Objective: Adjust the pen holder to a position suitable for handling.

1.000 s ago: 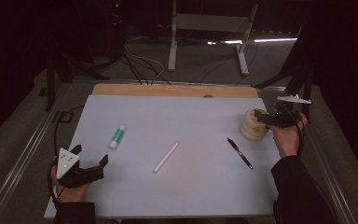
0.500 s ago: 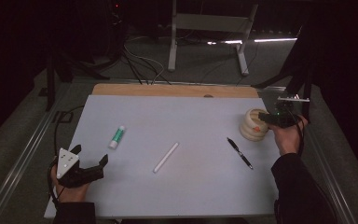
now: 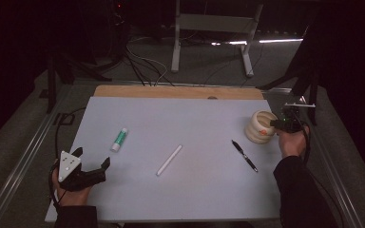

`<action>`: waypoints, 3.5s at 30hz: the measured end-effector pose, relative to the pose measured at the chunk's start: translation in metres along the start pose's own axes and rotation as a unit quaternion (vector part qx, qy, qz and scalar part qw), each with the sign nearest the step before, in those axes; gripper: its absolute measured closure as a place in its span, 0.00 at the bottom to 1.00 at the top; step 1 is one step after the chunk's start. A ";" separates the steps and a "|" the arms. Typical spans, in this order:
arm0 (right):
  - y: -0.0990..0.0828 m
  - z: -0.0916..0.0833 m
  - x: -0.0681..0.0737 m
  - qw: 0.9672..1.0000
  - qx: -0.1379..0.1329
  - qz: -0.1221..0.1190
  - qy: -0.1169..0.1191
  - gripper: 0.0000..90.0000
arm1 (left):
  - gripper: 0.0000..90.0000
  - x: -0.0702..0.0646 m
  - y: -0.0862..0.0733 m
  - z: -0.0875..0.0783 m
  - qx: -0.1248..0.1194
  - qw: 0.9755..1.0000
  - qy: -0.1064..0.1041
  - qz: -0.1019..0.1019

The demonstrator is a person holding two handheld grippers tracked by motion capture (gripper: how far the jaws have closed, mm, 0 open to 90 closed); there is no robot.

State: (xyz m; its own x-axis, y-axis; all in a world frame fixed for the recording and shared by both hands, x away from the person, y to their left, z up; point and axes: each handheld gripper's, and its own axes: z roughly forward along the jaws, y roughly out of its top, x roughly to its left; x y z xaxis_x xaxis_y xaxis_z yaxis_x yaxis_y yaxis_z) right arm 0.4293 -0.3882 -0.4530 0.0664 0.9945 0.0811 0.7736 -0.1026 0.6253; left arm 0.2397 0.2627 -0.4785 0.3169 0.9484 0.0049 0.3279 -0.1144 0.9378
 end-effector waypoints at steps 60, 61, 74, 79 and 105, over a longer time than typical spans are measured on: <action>0.018 -0.043 0.055 0.994 -0.078 -0.033 0.073 0.86 | 0.00 0.001 -0.001 0.001 0.003 1.000 -0.001 -0.003; 0.018 -0.043 0.057 0.994 -0.078 -0.033 0.075 0.87 | 0.00 0.001 -0.001 0.001 0.003 1.000 -0.002 -0.003; 0.017 -0.043 0.088 0.991 -0.076 -0.059 0.095 0.87 | 0.00 0.001 -0.001 0.001 0.002 1.000 -0.002 -0.002; 0.015 -0.041 0.103 0.989 -0.074 -0.069 0.105 0.87 | 0.00 0.001 -0.001 0.000 0.002 1.000 -0.001 -0.002; 0.002 -0.031 0.167 0.982 -0.058 -0.105 0.147 0.86 | 0.00 0.002 -0.002 0.000 0.002 1.000 -0.003 -0.003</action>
State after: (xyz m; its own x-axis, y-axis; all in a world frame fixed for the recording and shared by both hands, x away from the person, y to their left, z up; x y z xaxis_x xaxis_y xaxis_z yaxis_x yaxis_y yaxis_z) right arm 0.4229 -0.2236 -0.4141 -0.2845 0.9469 0.1499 0.6724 0.0856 0.7352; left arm 0.2396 0.2649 -0.4803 0.3193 0.9477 -0.0034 0.3335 -0.1090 0.9364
